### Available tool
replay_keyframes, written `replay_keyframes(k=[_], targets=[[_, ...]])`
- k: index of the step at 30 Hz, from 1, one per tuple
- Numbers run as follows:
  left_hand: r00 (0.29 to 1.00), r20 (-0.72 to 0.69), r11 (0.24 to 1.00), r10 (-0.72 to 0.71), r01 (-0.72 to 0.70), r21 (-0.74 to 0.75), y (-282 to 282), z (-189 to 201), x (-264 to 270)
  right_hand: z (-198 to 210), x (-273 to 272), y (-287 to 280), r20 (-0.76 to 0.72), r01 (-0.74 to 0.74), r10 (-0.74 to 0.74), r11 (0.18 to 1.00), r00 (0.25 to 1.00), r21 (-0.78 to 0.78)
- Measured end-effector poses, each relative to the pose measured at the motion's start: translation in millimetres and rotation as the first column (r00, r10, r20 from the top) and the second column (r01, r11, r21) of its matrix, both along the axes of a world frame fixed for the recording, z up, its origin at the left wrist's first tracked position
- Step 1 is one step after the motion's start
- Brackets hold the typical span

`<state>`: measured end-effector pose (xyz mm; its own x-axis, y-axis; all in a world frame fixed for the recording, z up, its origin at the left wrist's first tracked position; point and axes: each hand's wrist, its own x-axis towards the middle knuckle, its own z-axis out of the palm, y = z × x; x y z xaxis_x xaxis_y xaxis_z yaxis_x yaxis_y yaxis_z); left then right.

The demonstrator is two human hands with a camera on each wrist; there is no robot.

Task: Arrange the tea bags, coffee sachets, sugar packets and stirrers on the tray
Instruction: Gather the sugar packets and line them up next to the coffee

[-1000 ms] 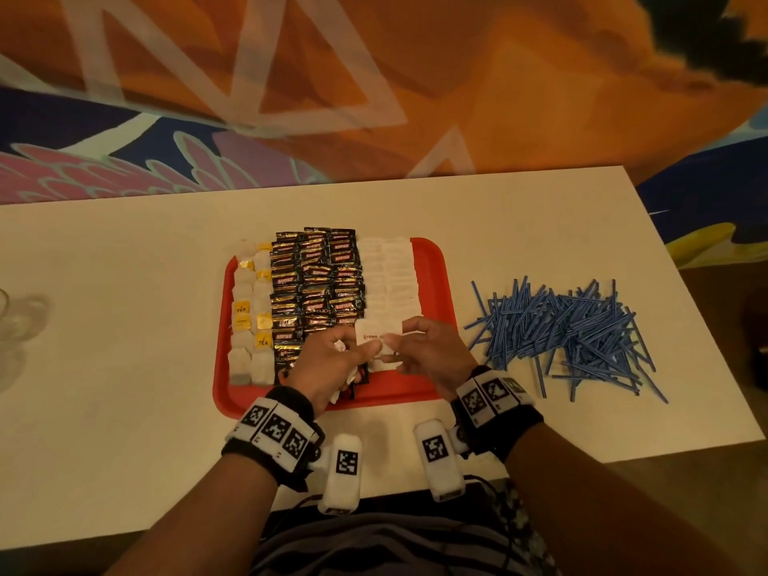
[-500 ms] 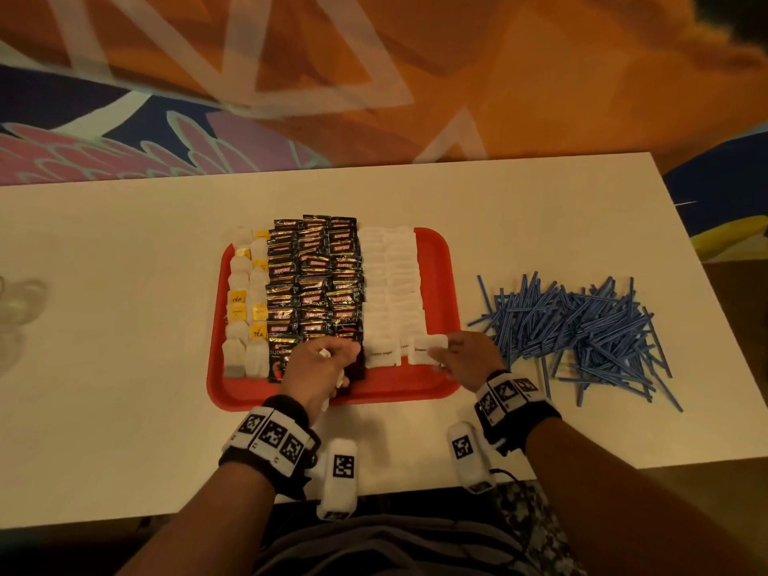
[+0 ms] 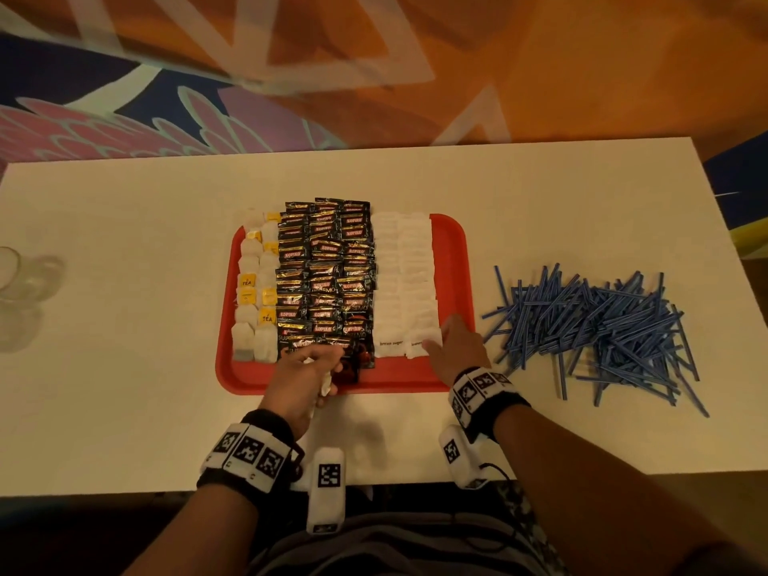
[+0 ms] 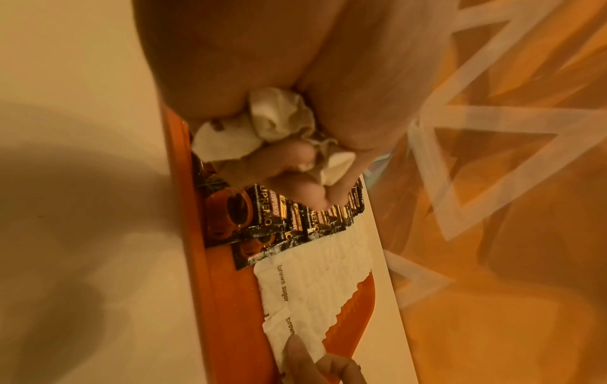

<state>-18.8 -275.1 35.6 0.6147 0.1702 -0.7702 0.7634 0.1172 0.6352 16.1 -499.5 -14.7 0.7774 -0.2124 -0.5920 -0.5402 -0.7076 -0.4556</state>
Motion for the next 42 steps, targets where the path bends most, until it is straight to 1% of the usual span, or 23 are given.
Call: replay_keyframes(k=[3, 5, 7, 9, 13, 15, 17, 19, 21, 23, 26, 28, 30, 32, 35, 37, 42], targets=[[1.0, 0.001, 1.0, 0.007, -0.007, -0.006, 1.1, 0.5, 0.7, 2.5, -2.9, -0.1, 0.132, -0.054, 0.062, 0.996, 0.989, -0.065], [1.0, 0.004, 1.0, 0.011, -0.011, -0.008, 2.1, 0.1, 1.4, 2.7, -4.2, 0.6, 0.218, -0.12, 0.133, 0.99, 0.967, -0.07], [1.0, -0.001, 1.0, 0.016, -0.016, -0.015, 2.4, -0.1, 1.2, -0.8, -5.7, 4.2, 0.221, -0.235, 0.236, 0.971, 0.946, -0.032], [0.999, -0.008, 0.998, 0.035, -0.036, -0.048, 2.2, 0.0, 0.8, -6.7, -6.7, 8.4, 0.173, -0.304, 0.299, 0.953, 0.938, 0.007], [0.999, -0.024, 0.994, 0.047, -0.049, -0.101, 2.6, 3.0, 0.8, -9.9, -5.8, 10.5, 0.145, -0.304, 0.293, 0.951, 0.945, 0.063], [0.997, -0.042, 0.99, 0.064, -0.069, -0.119, 2.5, 5.0, 1.3, -8.1, -5.5, 8.4, 0.16, -0.269, 0.256, 0.961, 0.953, 0.068], [0.995, -0.052, 0.986, 0.083, -0.089, -0.141, 0.4, 6.7, 2.8, -3.7, -4.9, 6.8, 0.207, -0.212, 0.188, 0.972, 0.96, 0.1], [0.995, -0.047, 0.981, 0.092, -0.099, -0.168, -3.5, 8.9, 6.3, 6.0, -4.7, 8.4, 0.248, -0.159, 0.105, 0.965, 0.963, 0.209], [0.995, -0.037, 0.973, 0.094, -0.1, -0.206, -9.9, 13.2, 11.8, 23.6, -5.2, 13.3, 0.263, -0.14, 0.048, 0.928, 0.964, 0.346], [0.996, -0.024, 0.968, 0.088, -0.091, -0.234, -17.9, 19.3, 18.4, 45.1, -6.2, 19.4, 0.301, -0.186, 0.051, 0.879, 0.952, 0.439], [0.998, 0.01, 0.966, 0.064, -0.06, -0.251, -28.6, 28.7, 28.0, 73.6, -6.1, 28.4, 0.405, -0.345, 0.139, 0.796, 0.904, 0.497], [0.999, 0.029, 0.969, 0.02, -0.013, -0.247, -35.0, 35.9, 33.2, 84.5, -4.4, 31.8, 0.468, -0.436, 0.208, 0.776, 0.859, 0.456], [0.998, 0.052, 0.971, -0.028, 0.04, -0.236, -40.8, 44.1, 36.8, 92.7, -3.3, 35.1, 0.495, -0.477, 0.271, 0.804, 0.825, 0.355], [0.995, 0.081, 0.971, -0.06, 0.077, -0.225, -43.6, 49.1, 38.8, 96.4, -4.1, 37.6, 0.512, -0.446, 0.245, 0.837, 0.823, 0.317], [0.993, 0.109, 0.973, -0.054, 0.077, -0.217, -40.5, 51.0, 39.3, 97.3, -3.8, 39.6, 0.496, -0.312, 0.079, 0.859, 0.865, 0.406], [0.993, 0.109, 0.97, -0.04, 0.065, -0.233, -36.0, 51.5, 39.4, 98.4, -0.3, 38.5, 0.46, -0.244, 0.017, 0.864, 0.888, 0.44], [0.99, 0.135, 0.974, -0.041, 0.07, -0.214, -29.2, 62.7, 38.2, 108.3, 6.0, 37.7, 0.341, -0.095, -0.125, 0.823, 0.932, 0.559]])
